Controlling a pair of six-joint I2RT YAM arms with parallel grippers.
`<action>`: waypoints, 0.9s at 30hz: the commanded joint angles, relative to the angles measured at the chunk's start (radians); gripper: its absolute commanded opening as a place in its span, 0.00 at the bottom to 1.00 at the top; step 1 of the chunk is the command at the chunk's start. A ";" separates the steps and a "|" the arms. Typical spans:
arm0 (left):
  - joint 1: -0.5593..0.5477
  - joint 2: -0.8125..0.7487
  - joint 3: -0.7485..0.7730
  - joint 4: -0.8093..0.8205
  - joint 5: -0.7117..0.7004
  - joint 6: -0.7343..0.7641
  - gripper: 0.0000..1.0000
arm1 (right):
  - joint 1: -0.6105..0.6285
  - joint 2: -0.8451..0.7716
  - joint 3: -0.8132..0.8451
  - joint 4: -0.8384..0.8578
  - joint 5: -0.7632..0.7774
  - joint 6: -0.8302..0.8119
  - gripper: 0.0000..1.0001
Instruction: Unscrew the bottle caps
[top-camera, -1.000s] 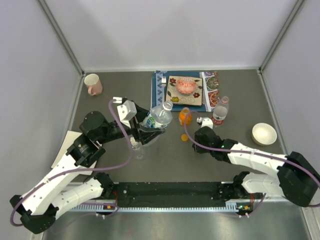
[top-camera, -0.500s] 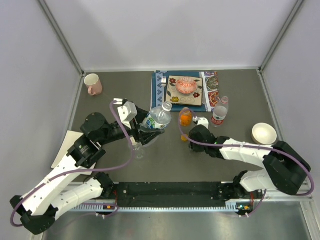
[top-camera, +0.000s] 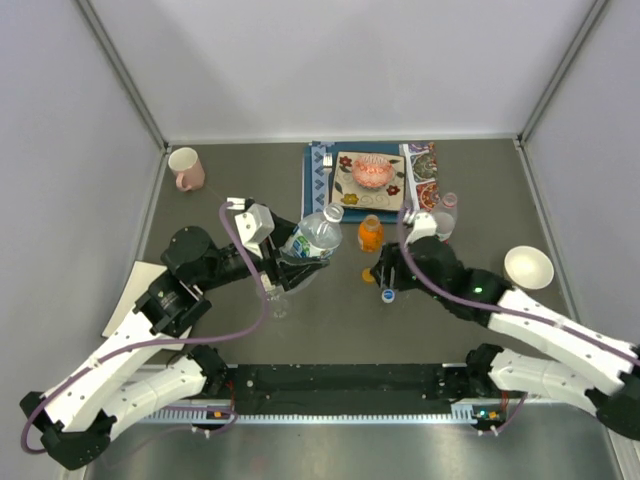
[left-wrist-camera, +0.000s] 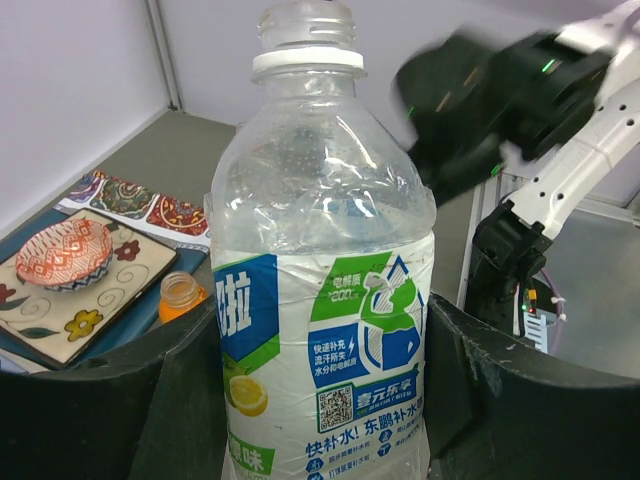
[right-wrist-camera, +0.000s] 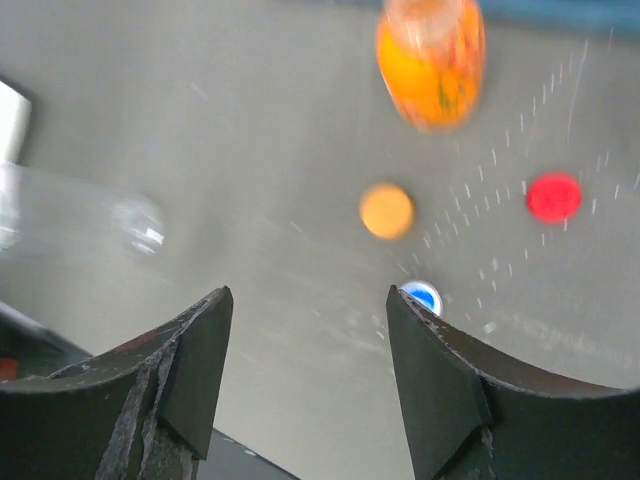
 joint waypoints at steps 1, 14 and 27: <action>0.002 -0.007 -0.009 0.060 -0.018 -0.006 0.52 | 0.018 -0.184 0.209 -0.105 0.065 -0.048 0.64; 0.001 0.092 0.025 0.116 0.079 -0.069 0.53 | 0.017 -0.169 0.559 0.116 -0.302 -0.092 0.77; 0.001 0.118 0.016 0.139 0.111 -0.083 0.53 | 0.018 0.026 0.613 0.204 -0.412 -0.062 0.76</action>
